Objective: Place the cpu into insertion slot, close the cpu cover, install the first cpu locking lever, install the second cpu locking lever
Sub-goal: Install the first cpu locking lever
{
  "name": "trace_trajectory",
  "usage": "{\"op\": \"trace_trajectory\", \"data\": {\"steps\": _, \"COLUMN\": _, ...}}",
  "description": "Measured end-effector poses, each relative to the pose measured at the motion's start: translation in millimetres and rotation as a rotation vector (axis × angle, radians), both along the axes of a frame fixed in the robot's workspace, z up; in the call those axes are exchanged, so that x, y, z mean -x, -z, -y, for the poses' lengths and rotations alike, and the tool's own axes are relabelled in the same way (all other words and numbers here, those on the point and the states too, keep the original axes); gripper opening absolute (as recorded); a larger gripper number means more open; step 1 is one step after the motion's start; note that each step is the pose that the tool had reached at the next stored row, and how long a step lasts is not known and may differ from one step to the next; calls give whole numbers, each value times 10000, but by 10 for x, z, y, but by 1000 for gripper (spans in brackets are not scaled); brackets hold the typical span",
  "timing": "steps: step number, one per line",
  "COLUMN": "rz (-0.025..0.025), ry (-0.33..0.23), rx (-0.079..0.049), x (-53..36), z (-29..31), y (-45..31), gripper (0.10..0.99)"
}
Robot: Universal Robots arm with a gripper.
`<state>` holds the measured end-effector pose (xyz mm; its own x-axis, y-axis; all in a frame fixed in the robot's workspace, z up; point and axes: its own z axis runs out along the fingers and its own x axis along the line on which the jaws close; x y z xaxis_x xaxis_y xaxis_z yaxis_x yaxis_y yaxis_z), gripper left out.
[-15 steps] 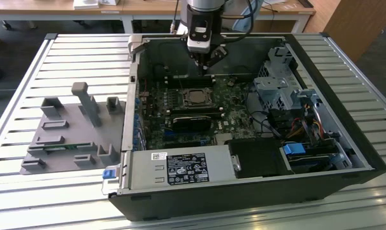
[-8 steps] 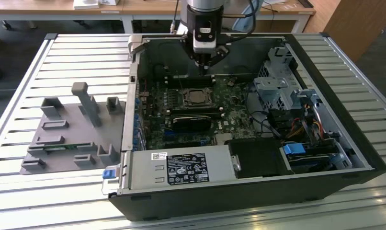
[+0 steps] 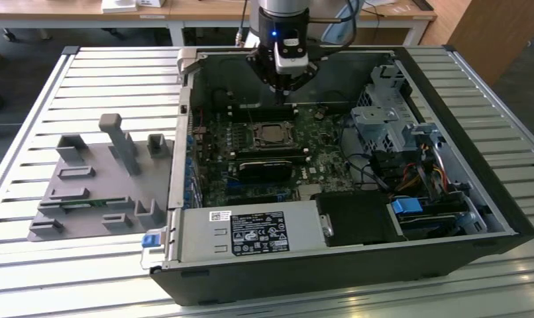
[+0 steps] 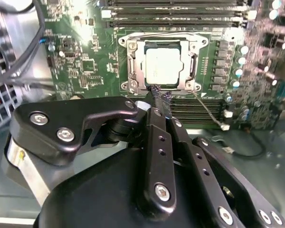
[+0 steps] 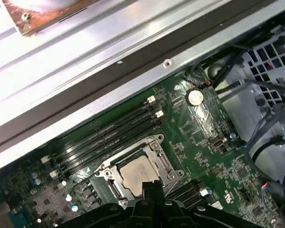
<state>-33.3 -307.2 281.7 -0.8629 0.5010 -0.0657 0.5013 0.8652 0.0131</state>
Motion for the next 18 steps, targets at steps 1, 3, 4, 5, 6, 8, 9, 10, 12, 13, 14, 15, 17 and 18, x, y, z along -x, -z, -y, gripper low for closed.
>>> {"op": "trace_trajectory", "data": {"steps": 1, "rz": 0, "ry": -181, "rx": 3, "x": 0, "z": 0, "y": 0, "gripper": 106}}
{"op": "trace_trajectory", "data": {"steps": 3, "rz": 0, "ry": -539, "rx": 9, "x": 0, "z": 0, "y": 1, "gripper": 106}}
{"op": "trace_trajectory", "data": {"steps": 4, "rz": 0, "ry": -736, "rx": 12, "x": 0, "z": 0, "y": 2, "gripper": 106}}
{"op": "trace_trajectory", "data": {"steps": 5, "rz": 0, "ry": -916, "rx": 14, "x": 0, "z": 0, "y": 2, "gripper": 106}}
{"op": "trace_trajectory", "data": {"steps": 6, "rz": 0, "ry": -1097, "rx": 15, "x": 0, "z": 0, "y": 2, "gripper": 106}}
{"op": "trace_trajectory", "data": {"steps": 8, "rz": 0, "ry": -1455, "rx": 15, "x": 0, "z": 0, "y": 3, "gripper": 106}}
{"op": "trace_trajectory", "data": {"steps": 9, "rz": 0, "ry": -1636, "rx": 16, "x": 0, "z": 0, "y": 3, "gripper": 106}}
{"op": "trace_trajectory", "data": {"steps": 10, "rz": 0, "ry": -1815, "rx": 18, "x": 0, "z": 0, "y": 3, "gripper": 106}}
{"op": "trace_trajectory", "data": {"steps": 12, "rz": 0, "ry": -2191, "rx": 21, "x": 0, "z": 0, "y": 4, "gripper": 106}}
{"op": "trace_trajectory", "data": {"steps": 13, "rz": 0, "ry": -2372, "rx": 23, "x": 0, "z": 0, "y": 4, "gripper": 106}}
{"op": "trace_trajectory", "data": {"steps": 14, "rz": 0, "ry": -2551, "rx": 24, "x": 0, "z": 0, "y": 4, "gripper": 106}}
{"op": "trace_trajectory", "data": {"steps": 15, "rz": 1, "ry": -2730, "rx": 23, "x": 0, "z": 0, "y": 4, "gripper": 106}}
{"op": "trace_trajectory", "data": {"steps": 17, "rz": 1, "ry": -3090, "rx": 23, "x": 0, "z": 0, "y": 5, "gripper": 106}}
{"op": "trace_trajectory", "data": {"steps": 18, "rz": 1, "ry": -3281, "rx": 24, "x": 0, "z": 0, "y": 5, "gripper": 106}}
